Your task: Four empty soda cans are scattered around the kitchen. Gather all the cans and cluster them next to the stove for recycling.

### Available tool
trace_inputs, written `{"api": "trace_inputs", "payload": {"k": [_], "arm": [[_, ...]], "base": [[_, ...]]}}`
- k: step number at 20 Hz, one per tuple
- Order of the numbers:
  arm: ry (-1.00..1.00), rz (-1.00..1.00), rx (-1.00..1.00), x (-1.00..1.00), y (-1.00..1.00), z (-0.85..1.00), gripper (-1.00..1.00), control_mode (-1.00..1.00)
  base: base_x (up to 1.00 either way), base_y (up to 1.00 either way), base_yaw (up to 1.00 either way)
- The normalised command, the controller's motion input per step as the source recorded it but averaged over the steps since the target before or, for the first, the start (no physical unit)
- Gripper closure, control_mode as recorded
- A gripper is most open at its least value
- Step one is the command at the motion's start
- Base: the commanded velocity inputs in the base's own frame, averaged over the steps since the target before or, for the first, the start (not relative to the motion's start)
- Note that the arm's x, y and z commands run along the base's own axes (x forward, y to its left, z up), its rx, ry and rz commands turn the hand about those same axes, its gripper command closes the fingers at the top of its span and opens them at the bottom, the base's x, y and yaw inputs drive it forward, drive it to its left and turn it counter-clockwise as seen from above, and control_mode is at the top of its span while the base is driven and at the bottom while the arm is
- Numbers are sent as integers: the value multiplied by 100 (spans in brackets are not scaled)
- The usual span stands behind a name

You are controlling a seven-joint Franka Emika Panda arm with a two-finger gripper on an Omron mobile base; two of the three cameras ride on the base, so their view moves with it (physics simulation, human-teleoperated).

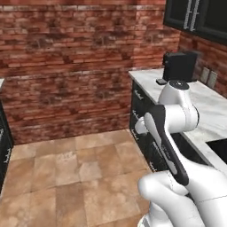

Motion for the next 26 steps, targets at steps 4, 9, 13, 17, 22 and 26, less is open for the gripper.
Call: {"api": "trace_inputs", "payload": {"k": [4, 9, 13, 17, 22, 26], "arm": [[0, 0, 0, 0, 0, 0, -100, 100], [0, 0, 0, 0, 0, 0, -100, 100], [0, 0, 0, 0, 0, 0, -100, 100], [0, 0, 0, 0, 0, 0, -100, 100], [0, 0, 0, 0, 0, 0, -100, 100], [0, 0, 0, 0, 0, 0, -100, 100]], "base": [[-34, 81, 32], [-12, 35, 92], [-7, 2, 100], [-1, 0, 100], [-2, 4, 100], [-1, 37, 96]]}}
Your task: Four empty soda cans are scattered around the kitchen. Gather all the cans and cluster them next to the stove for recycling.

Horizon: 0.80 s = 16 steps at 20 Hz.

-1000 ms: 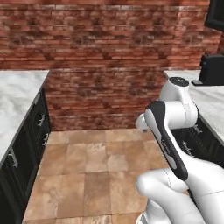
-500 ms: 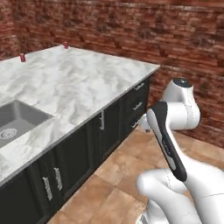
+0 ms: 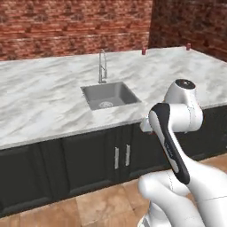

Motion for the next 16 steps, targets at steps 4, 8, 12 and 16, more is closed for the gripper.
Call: {"api": "trace_inputs", "payload": {"k": [4, 8, 12, 16], "arm": [[0, 0, 0, 0, 0, 0, -100, 100], [0, 0, 0, 0, 0, 0, -100, 100], [0, 0, 0, 0, 0, 0, -100, 100], [0, 0, 0, 0, 0, 0, -100, 100]], "base": [[0, 61, 86], [4, 94, 70], [18, 79, 71], [60, 39, 69]]}}
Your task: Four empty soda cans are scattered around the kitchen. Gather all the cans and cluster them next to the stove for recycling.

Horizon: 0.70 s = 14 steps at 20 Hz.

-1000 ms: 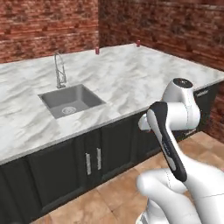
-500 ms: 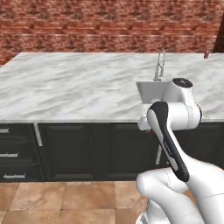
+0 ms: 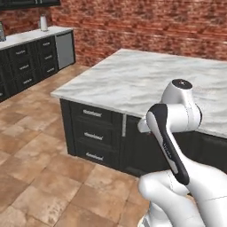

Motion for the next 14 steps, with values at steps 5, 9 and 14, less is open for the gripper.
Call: {"api": "trace_inputs", "payload": {"k": [5, 9, 14], "arm": [[0, 0, 0, 0, 0, 0, -100, 100], [0, 0, 0, 0, 0, 0, -100, 100], [0, 0, 0, 0, 0, 0, -100, 100]], "base": [[95, 12, 65], [100, 34, 54], [100, 75, 44]]}}
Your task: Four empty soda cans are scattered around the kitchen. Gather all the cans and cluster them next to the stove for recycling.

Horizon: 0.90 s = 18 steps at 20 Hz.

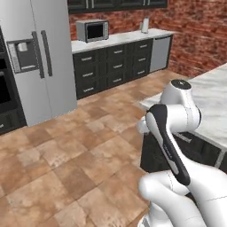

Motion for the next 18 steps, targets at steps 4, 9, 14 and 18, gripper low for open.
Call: {"api": "trace_inputs", "payload": {"k": [4, 9, 14, 18], "arm": [[0, 0, 0, 0, 0, 0, -100, 100], [0, 0, 0, 0, 0, 0, -100, 100], [0, 0, 0, 0, 0, 0, -100, 100], [0, 0, 0, 0, 0, 0, -100, 100]], "base": [[100, 81, 22], [100, 23, 1], [100, 29, 0], [100, 36, -5]]}}
